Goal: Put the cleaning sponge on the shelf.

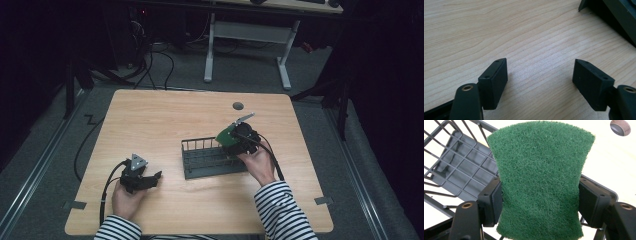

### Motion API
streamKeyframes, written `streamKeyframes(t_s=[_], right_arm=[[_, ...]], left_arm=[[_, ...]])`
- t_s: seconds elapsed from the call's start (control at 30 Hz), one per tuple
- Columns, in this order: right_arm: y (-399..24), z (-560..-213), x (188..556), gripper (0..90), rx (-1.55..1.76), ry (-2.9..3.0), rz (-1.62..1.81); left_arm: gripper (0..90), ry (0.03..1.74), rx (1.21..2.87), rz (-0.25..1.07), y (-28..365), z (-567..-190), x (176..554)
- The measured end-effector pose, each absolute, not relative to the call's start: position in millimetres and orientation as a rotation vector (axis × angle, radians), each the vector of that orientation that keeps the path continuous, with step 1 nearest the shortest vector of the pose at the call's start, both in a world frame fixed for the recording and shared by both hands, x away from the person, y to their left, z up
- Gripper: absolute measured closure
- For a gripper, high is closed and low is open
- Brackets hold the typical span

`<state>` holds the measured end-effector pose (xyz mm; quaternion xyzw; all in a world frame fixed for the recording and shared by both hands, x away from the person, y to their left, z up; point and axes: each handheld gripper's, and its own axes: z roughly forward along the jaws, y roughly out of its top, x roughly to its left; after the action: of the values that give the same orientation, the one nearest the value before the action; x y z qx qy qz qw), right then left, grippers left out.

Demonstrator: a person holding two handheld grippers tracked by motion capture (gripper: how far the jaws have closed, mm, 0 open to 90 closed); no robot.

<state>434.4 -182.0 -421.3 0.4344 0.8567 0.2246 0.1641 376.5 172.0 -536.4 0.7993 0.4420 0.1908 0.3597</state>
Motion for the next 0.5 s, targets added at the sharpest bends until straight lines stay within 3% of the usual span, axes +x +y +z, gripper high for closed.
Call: streamKeyframes(t_s=[0.5], right_arm=[[-175.0, -432.7, 432.4, 29.8, 1.215, 2.470, 0.594]], left_arm=[[28.8, 1.141, 2.060, 0.490, 171.9, -536.4, 376.4]])
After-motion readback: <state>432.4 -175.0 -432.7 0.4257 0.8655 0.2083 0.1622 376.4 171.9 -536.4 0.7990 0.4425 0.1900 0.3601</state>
